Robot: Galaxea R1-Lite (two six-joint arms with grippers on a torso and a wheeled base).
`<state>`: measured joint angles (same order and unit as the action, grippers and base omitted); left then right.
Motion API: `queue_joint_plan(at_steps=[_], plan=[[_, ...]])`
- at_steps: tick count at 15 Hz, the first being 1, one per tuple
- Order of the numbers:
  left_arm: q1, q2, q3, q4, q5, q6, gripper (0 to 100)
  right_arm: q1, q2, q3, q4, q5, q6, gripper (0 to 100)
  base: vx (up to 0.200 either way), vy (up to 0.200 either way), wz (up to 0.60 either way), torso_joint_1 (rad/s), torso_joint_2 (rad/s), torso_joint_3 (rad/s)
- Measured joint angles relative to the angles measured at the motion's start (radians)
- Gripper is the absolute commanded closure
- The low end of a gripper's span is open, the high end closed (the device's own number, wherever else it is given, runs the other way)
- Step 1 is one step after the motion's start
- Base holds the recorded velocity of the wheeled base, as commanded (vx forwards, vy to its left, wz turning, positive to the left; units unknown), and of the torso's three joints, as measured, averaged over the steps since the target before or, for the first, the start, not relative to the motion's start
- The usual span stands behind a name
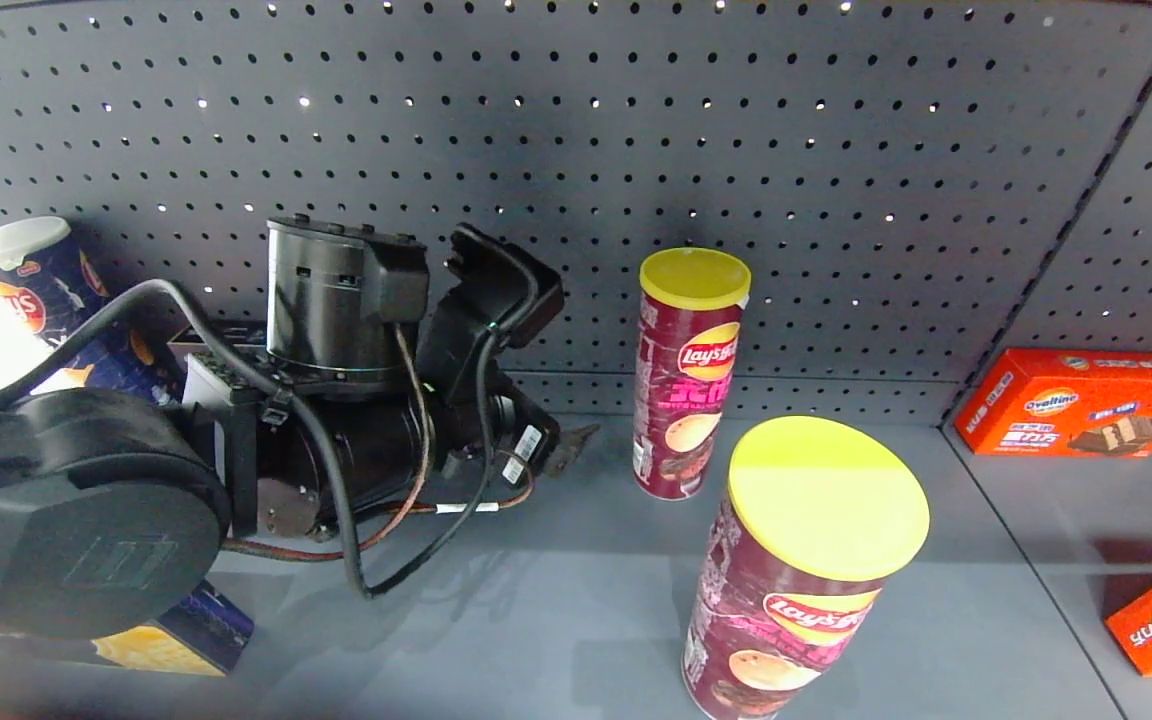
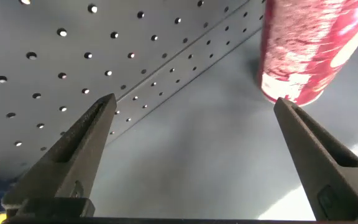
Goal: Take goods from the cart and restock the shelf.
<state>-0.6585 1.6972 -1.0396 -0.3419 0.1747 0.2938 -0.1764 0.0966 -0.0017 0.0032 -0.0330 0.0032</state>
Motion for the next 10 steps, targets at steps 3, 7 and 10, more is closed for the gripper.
queue_joint_plan(at_steps=[3,7,10], plan=[[-0.018,-0.007,0.0,0.0,0.021,-0.006,0,0.0,0.0,0.0,0.0,0.0,0.0,0,0.0,0.0,0.0,0.0,0.0,0.0],[-0.019,-0.033,0.03,0.001,0.019,-0.006,0,0.0,0.0,0.0,0.0,0.0,0.0,0,0.0,0.0,0.0,0.0,0.0,0.0],[-0.03,-0.092,0.042,0.003,0.02,0.004,0,0.0,0.0,0.0,0.0,0.001,0.0,0,0.0,0.0,0.0,0.0,0.0,0.0]])
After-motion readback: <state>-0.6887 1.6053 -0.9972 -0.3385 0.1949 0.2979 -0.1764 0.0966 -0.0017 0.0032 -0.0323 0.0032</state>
